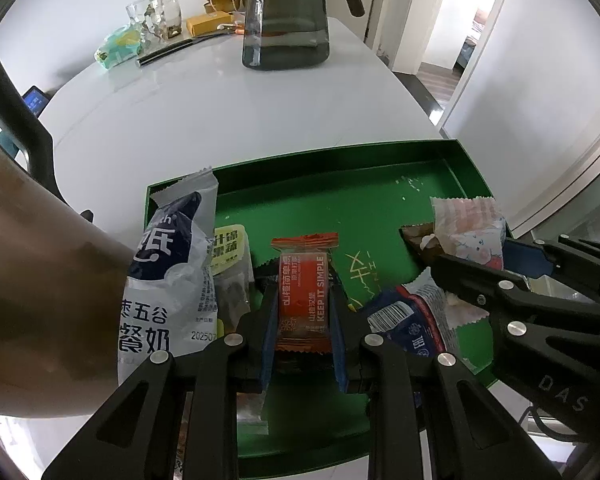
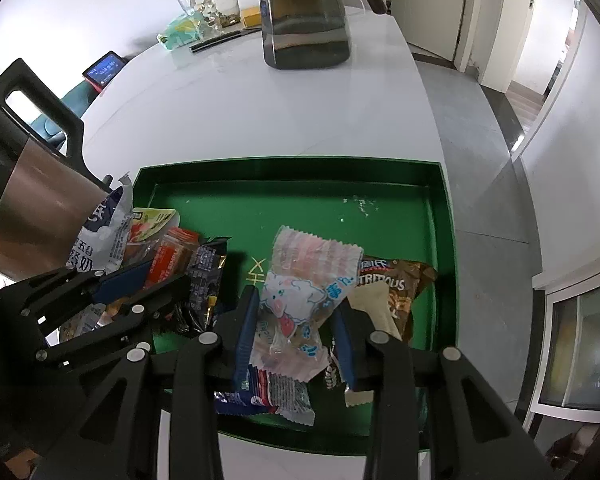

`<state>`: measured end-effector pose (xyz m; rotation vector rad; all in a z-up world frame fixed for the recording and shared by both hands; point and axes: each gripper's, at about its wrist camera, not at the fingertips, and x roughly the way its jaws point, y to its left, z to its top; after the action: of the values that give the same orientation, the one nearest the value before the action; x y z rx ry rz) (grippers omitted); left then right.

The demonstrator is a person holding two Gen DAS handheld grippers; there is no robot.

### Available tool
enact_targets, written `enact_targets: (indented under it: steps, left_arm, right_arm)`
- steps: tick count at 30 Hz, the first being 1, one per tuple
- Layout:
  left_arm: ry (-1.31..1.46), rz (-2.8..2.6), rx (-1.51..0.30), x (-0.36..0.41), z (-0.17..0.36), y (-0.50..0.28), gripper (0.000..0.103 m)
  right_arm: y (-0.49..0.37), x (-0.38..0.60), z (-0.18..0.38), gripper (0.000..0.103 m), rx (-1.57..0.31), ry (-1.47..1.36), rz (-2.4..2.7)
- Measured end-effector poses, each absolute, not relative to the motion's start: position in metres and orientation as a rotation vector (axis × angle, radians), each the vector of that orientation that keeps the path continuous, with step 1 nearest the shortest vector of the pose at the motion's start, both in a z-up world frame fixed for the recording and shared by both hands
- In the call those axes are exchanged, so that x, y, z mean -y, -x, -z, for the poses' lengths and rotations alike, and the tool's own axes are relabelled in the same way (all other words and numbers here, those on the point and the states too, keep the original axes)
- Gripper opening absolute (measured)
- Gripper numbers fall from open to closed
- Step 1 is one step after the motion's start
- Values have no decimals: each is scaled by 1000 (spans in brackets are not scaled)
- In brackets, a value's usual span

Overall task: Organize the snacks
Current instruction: 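Lower the red bar and candy into the green tray and open both tools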

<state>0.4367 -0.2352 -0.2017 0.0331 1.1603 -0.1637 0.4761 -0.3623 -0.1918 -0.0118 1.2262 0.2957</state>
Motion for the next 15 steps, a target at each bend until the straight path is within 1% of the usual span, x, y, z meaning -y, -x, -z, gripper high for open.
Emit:
enact_targets:
  steps: [15]
  left_arm:
    - [-57,163,-1156,237,202,-435,21]
  right_arm:
    - [-481,364,195,37,-1245,1,-271]
